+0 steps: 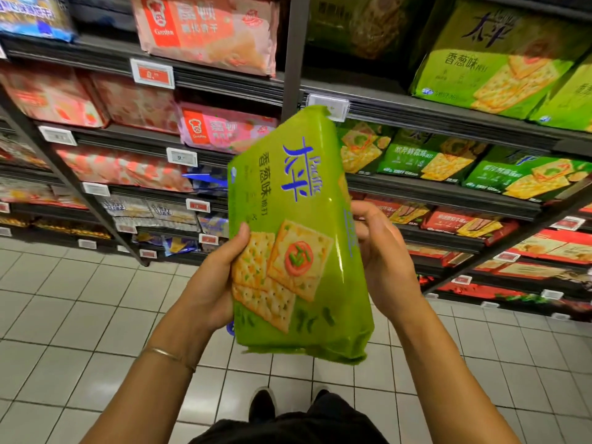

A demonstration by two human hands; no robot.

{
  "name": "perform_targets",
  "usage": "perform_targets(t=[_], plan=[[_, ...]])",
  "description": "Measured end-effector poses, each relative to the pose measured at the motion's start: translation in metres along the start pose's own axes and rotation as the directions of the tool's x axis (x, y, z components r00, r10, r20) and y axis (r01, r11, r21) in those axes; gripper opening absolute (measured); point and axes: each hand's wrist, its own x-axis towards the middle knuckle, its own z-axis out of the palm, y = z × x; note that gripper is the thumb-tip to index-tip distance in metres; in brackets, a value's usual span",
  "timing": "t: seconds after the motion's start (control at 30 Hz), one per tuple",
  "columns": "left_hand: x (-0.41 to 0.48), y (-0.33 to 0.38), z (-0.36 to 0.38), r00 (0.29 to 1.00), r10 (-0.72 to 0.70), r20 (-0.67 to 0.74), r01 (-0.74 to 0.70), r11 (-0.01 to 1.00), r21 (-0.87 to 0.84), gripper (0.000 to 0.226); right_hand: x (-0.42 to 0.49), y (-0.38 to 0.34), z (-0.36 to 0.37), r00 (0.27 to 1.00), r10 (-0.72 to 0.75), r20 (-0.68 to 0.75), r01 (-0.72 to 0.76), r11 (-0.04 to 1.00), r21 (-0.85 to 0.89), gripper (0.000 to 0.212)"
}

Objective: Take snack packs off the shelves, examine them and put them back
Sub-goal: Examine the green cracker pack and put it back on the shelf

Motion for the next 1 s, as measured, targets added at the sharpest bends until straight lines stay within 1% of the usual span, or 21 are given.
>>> perform_targets(t=[0.03, 0.07, 0.1, 0.13, 0.17, 0.2, 0.23, 0.27, 0.3, 0.33, 0.37, 0.4, 0.43, 0.47, 0.53, 0.63, 0.7, 0.8, 0.93, 1.0], plan=[[0.002, -0.001, 0.0, 0.996, -0.085, 0.03, 0.087, 0.995, -0.053, 0.047, 0.004, -0.002, 0.002, 1.0, 0.0, -0.003, 0.0, 1.0, -0.012, 0.068], [0.003, -0.002, 0.0, 0.985, -0.163, 0.05, 0.168, 0.979, -0.113, 0.048, 0.007, -0.005, 0.005, 1.0, -0.005, -0.019, 0.005, 1.0, -0.029, 0.074], [0.005, -0.003, 0.004, 0.972, -0.232, 0.047, 0.236, 0.955, -0.177, 0.047, 0.012, -0.006, 0.008, 1.0, -0.002, -0.031, 0.001, 1.0, -0.029, 0.083], [0.007, -0.006, 0.007, 0.962, -0.271, 0.01, 0.268, 0.944, -0.194, 0.045, 0.016, -0.006, 0.01, 0.999, 0.006, -0.037, -0.006, 1.0, -0.02, 0.09], [0.009, -0.008, 0.01, 0.964, -0.265, -0.008, 0.26, 0.951, -0.167, 0.041, 0.02, -0.005, 0.012, 0.999, 0.01, -0.033, -0.01, 1.0, -0.015, 0.091], [0.01, -0.009, 0.014, 0.971, -0.237, -0.034, 0.233, 0.968, -0.097, 0.035, 0.025, -0.005, 0.015, 0.999, 0.024, -0.026, -0.025, 0.999, -0.03, 0.084], [0.012, -0.012, 0.017, 0.979, -0.193, -0.068, 0.19, 0.981, -0.047, 0.025, 0.03, -0.004, 0.017, 0.998, 0.053, -0.02, -0.054, 0.997, -0.059, 0.072], [0.01, -0.016, 0.02, 0.984, -0.171, -0.056, 0.169, 0.985, -0.028, 0.017, 0.034, -0.003, 0.019, 0.995, 0.1, -0.023, -0.102, 0.992, -0.076, 0.062], [0.009, -0.02, 0.018, 0.984, -0.177, -0.001, 0.176, 0.982, -0.074, 0.033, 0.037, -0.001, 0.019, 0.985, 0.164, -0.044, -0.167, 0.983, -0.07, 0.059], [0.005, -0.02, 0.022, 0.972, -0.228, 0.052, 0.233, 0.961, -0.146, 0.043, 0.04, 0.002, 0.017, 0.969, 0.236, -0.076, -0.24, 0.97, -0.048, 0.059], [0.003, -0.022, 0.024, 0.957, -0.249, 0.15, 0.282, 0.92, -0.272, 0.036, 0.042, 0.004, 0.015, 0.947, 0.302, -0.112, -0.307, 0.951, -0.032, 0.062], [0.0, -0.022, 0.023, 0.936, -0.285, 0.204, 0.345, 0.856, -0.386, 0.029, 0.044, 0.007, 0.012, 0.926, 0.351, -0.14, -0.358, 0.933, -0.026, 0.062], [0.0, -0.021, 0.023, 0.932, -0.311, 0.189, 0.363, 0.819, -0.443, 0.029, 0.044, 0.009, 0.01, 0.909, 0.385, -0.161, -0.394, 0.919, -0.028, 0.061], [-0.003, -0.019, 0.025, 0.92, -0.357, 0.161, 0.39, 0.801, -0.455, 0.033, 0.044, 0.011, 0.009, 0.896, 0.407, -0.176, -0.417, 0.908, -0.027, 0.06], [-0.003, -0.018, 0.023, 0.904, -0.407, 0.131, 0.412, 0.746, -0.524, 0.038, 0.042, 0.014, 0.008, 0.885, 0.421, -0.197, -0.432, 0.902, -0.015, 0.059], [-0.004, -0.019, 0.021, 0.905, -0.409, 0.116, 0.404, 0.741, -0.536, 0.042, 0.039, 0.014, 0.011, 0.873, 0.439, -0.213, -0.448, 0.894, 0.007, 0.064], [-0.004, -0.02, 0.021, 0.905, -0.411, 0.106, 0.4, 0.742, -0.537, 0.041, 0.039, 0.014, 0.012, 0.861, 0.453, -0.23, -0.462, 0.887, 0.016, 0.066], [-0.004, -0.022, 0.018, 0.898, -0.43, 0.096, 0.404, 0.715, -0.57, 0.039, 0.038, 0.014, 0.012, 0.854, 0.462, -0.239, -0.469, 0.883, 0.029, 0.064], [-0.003, -0.026, 0.015, 0.889, -0.456, 0.034, 0.398, 0.736, -0.547, 0.048, 0.035, 0.017, 0.009, 0.839, 0.498, -0.22, -0.506, 0.862, 0.021, 0.062], [-0.001, -0.028, 0.015, 0.897, -0.442, 0.021, 0.392, 0.77, -0.503, 0.046, 0.033, 0.019, 0.007, 0.827, 0.522, -0.21, -0.526, 0.85, 0.038, 0.057]])
